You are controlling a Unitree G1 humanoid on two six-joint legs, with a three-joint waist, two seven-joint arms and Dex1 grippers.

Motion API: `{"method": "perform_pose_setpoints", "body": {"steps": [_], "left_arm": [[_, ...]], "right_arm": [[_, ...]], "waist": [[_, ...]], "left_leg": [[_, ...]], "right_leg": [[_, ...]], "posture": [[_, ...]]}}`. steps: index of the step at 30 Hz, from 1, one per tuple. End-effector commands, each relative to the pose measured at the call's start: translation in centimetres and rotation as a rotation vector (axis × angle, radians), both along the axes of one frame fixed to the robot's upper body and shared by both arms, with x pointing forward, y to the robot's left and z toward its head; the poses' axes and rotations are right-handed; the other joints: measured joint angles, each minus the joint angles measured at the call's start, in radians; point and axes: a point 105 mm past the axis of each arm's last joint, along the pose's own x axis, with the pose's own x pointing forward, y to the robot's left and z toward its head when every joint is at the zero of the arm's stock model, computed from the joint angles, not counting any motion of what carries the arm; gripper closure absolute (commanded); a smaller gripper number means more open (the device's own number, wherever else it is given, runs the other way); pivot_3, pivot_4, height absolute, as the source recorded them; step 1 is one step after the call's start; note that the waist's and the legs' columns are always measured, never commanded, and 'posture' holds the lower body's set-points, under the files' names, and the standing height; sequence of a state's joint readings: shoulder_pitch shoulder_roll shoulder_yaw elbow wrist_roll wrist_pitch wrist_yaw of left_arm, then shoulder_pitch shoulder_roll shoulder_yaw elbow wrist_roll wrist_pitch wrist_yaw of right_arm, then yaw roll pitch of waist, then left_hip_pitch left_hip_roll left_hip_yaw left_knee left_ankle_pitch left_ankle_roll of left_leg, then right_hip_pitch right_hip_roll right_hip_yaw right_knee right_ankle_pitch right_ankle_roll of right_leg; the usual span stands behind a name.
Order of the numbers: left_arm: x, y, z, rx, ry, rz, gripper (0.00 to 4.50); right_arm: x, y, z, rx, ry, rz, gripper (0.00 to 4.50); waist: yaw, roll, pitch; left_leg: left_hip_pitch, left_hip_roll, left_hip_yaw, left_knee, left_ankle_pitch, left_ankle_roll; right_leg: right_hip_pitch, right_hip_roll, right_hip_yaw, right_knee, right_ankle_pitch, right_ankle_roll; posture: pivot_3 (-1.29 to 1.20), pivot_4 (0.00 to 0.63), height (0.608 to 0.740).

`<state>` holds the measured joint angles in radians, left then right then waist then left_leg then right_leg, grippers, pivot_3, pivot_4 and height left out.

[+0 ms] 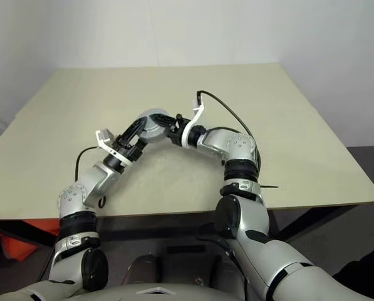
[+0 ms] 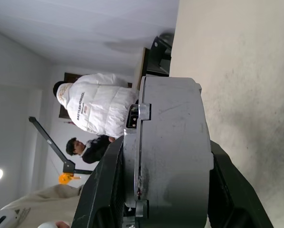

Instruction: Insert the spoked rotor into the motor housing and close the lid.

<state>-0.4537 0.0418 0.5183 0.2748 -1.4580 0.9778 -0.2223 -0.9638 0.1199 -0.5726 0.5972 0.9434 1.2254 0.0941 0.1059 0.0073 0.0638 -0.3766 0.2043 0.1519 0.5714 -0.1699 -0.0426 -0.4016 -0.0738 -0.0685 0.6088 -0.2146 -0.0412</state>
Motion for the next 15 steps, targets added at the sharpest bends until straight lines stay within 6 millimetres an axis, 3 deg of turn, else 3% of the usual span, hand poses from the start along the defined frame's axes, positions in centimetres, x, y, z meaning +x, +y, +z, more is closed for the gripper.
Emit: {"method": "perform_pose_setpoints", "body": {"steps": [1,5,15], "left_arm": [[0.22,-0.39,1.41,0.006,-0.063,-0.013,1.58],[0.43,-0.41,1.4,0.01,-0.067,-0.005,2.36],[0.6,-0.36,1.16,0.016,-0.062,0.005,2.36]], "right_arm": [[-0.27,0.74,2.35,0.076,-0.077,0.01,2.29],[-0.19,0.68,2.35,0.074,-0.079,0.005,2.29],[0.02,0.64,2.34,0.066,-0.084,-0.006,2.29]], "waist": [[0.0,0.0,0.0],[0.001,0.0,0.0],[0.001,0.0,0.0]], "left_leg": [[0.0,0.0,0.0,0.0,0.0,0.0],[0.0,0.0,0.0,0.0,0.0,0.0],[0.0,0.0,0.0,0.001,0.0,0.0]], "right_leg": [[0.0,0.0,0.0,0.0,0.0,0.0],[0.0,0.0,0.0,0.0,0.0,0.0],[0.0,0.0,0.0,0.0,0.0,0.0]], "posture": [[0.0,0.0,0.74],[0.0,0.0,0.74],[0.0,0.0,0.74]]}}
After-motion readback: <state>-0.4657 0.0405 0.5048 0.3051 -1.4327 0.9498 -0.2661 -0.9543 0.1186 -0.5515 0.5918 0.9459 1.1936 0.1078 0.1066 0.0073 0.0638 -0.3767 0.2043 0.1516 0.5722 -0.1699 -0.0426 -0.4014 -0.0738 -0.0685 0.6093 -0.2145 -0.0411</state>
